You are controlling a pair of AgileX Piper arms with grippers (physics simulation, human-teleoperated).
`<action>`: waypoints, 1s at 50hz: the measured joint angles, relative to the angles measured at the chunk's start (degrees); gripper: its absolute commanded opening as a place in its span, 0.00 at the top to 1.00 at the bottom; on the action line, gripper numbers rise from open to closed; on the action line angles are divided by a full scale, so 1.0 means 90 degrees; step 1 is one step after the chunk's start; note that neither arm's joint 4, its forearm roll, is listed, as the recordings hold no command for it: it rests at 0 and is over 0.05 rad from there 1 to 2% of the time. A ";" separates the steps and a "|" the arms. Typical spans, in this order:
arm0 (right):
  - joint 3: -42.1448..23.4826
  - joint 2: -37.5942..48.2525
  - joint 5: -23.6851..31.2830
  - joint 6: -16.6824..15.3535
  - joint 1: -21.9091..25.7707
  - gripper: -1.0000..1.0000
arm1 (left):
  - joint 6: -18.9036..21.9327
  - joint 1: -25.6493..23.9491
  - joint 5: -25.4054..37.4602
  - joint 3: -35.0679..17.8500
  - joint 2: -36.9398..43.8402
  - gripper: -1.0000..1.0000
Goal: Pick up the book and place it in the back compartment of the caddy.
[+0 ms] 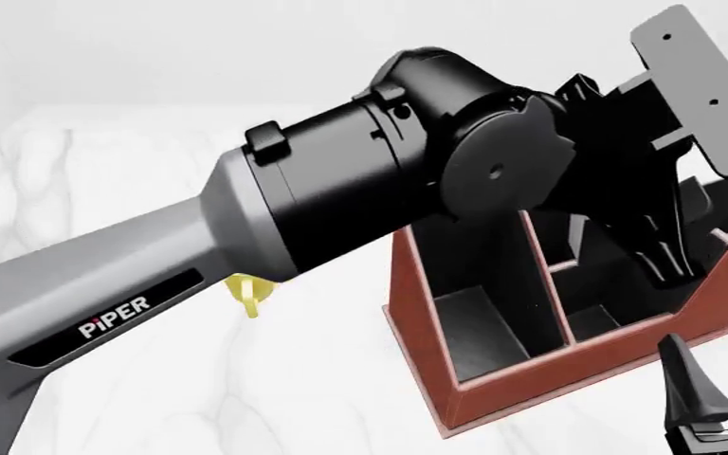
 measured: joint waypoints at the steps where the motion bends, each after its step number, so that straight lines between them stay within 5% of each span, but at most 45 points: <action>1: -0.0001 0.0000 0.0000 0.0000 0.0001 0.00 | -0.0012 0.0003 -0.0028 0.0023 0.0018 1.00; 50: -0.0017 -0.0004 0.0000 -0.0002 0.0016 0.00 | -0.0434 0.0087 -0.0783 0.0148 0.0902 1.00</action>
